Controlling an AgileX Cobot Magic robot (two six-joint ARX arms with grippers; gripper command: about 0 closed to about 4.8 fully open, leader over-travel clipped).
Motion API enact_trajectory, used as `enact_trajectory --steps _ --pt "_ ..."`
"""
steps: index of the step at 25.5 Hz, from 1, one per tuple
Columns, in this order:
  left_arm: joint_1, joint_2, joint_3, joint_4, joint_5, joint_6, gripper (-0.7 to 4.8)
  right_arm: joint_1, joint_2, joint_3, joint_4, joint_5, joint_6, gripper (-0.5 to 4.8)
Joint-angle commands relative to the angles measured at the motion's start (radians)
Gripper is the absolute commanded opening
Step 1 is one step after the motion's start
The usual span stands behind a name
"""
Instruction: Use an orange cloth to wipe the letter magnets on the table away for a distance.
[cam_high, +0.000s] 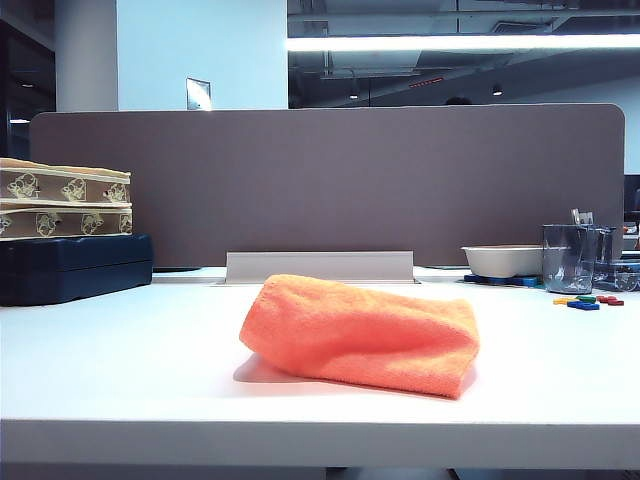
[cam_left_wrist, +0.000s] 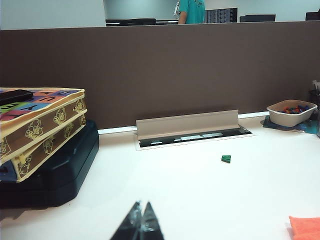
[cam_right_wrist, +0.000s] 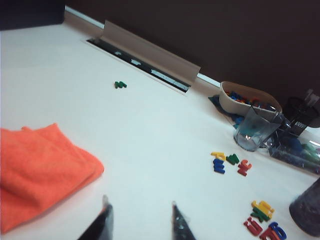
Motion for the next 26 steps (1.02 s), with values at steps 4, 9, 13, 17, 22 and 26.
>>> enact_trajectory --steps 4,9,13,17,22,26 --pt "0.000 0.000 0.006 0.005 0.003 0.000 -0.05 0.000 0.000 -0.098 0.161 0.002 0.007 1.48" --pt "0.000 0.000 0.006 0.005 0.003 0.000 -0.05 0.000 0.002 -0.180 0.198 0.002 0.008 1.48" --pt "0.000 0.000 0.006 0.004 0.003 0.000 -0.05 0.000 0.002 -0.241 0.203 0.001 0.007 1.48" --pt "0.000 0.000 0.006 -0.011 0.003 0.000 -0.05 0.000 0.003 -0.328 0.286 -0.001 0.010 1.48" --pt "0.000 0.000 0.006 -0.024 0.003 0.001 -0.05 0.000 0.005 -0.404 0.446 0.053 0.045 1.48" --pt "0.000 0.000 0.006 -0.037 0.003 0.001 -0.05 0.000 0.008 -0.440 0.613 0.157 0.045 1.47"
